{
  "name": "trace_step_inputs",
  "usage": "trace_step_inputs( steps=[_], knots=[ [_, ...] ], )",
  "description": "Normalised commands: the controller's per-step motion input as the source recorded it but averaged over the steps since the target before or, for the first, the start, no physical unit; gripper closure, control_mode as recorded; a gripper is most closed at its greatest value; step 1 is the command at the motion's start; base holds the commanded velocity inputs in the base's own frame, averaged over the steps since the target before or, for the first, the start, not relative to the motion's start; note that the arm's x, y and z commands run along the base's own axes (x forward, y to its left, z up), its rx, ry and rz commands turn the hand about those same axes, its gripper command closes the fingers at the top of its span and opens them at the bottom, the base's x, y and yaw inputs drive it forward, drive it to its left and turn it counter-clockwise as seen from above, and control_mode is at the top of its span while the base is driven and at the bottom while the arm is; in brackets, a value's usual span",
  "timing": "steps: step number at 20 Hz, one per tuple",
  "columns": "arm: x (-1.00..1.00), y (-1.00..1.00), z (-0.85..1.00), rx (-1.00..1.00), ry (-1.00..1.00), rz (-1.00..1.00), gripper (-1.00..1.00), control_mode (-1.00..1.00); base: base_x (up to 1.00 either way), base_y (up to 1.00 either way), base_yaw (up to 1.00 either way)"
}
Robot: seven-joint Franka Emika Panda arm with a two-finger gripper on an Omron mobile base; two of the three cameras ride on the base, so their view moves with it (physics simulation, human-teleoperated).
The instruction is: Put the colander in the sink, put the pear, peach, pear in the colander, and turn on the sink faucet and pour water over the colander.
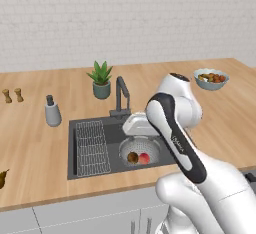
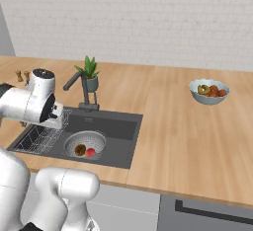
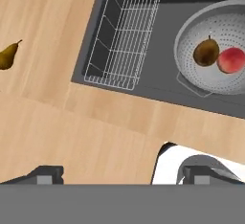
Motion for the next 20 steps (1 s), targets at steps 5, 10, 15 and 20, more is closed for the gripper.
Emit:
trace_step_inputs(
  steps=[5, 10, 15, 20],
  knots=[
    [-0.25, 1.0, 0.02, -0.15, 0.1, -0.01, -1.0, -1.0, 0.0, 0.0, 0.0],
    [0.08, 1.0, 0.0, -0.14, 0.09, 0.0, -1.0, -1.0, 0.0, 0.0, 0.0],
    [0.28, 1.0, 0.0, -0.09, 0.07, -0.04, -1.0, -1.0, 0.0, 0.0, 0.0],
    [0.14, 1.0, -0.01, -0.05, 0.07, -0.04, -1.0, -1.0, 0.0, 0.0, 0.0]
  ],
)
